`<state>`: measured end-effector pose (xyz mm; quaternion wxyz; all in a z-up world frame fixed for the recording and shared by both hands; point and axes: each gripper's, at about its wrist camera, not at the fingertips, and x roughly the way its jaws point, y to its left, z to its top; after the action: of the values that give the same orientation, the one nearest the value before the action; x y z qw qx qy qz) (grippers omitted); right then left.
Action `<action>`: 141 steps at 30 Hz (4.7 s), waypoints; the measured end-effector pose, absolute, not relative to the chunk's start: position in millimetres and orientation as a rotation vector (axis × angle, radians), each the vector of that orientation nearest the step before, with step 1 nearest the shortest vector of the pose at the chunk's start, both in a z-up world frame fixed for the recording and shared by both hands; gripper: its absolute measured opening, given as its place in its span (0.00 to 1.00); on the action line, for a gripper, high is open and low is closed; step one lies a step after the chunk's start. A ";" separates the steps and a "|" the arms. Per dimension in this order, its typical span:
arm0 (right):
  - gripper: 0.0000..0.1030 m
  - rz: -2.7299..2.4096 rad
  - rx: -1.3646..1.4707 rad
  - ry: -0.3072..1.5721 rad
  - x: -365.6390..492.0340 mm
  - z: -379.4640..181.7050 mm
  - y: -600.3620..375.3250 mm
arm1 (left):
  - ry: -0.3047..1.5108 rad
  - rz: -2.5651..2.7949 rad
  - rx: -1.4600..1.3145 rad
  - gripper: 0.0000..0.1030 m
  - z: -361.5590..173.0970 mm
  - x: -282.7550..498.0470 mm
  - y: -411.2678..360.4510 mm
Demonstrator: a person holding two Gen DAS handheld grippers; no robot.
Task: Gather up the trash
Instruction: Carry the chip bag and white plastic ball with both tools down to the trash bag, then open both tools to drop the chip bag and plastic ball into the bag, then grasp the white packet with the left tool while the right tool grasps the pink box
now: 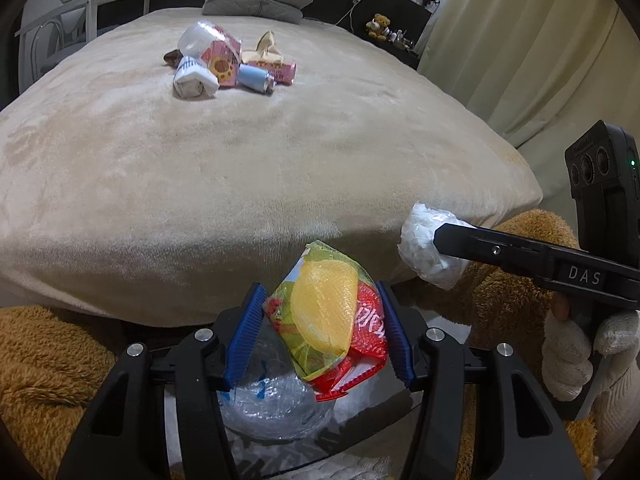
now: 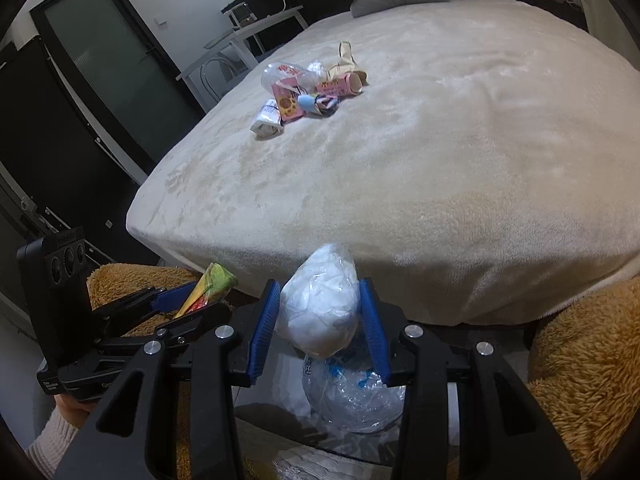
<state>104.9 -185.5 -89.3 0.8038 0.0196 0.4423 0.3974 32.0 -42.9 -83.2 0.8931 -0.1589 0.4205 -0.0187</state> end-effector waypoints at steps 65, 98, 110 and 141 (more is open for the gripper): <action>0.52 0.827 0.011 1.141 122.3 -124.8 -164.7 | 1.062 0.061 -0.426 0.74 -127.9 46.9 -21.4; 0.55 0.895 -0.090 0.768 274.9 -50.6 -84.0 | 0.755 0.058 -0.394 0.74 -36.6 151.4 97.8; 0.58 0.930 -0.134 0.796 341.4 -66.5 -37.9 | 0.806 -0.016 -0.480 0.74 -55.2 217.5 138.2; 0.30 1.015 -0.269 0.700 323.5 -60.5 -18.8 | 0.835 0.025 -0.340 0.45 -63.1 227.9 137.6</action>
<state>323.5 -18.8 -60.5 0.8073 -0.1260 0.3273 0.4746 227.9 137.6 -63.1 0.9000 -0.1643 0.4034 0.0123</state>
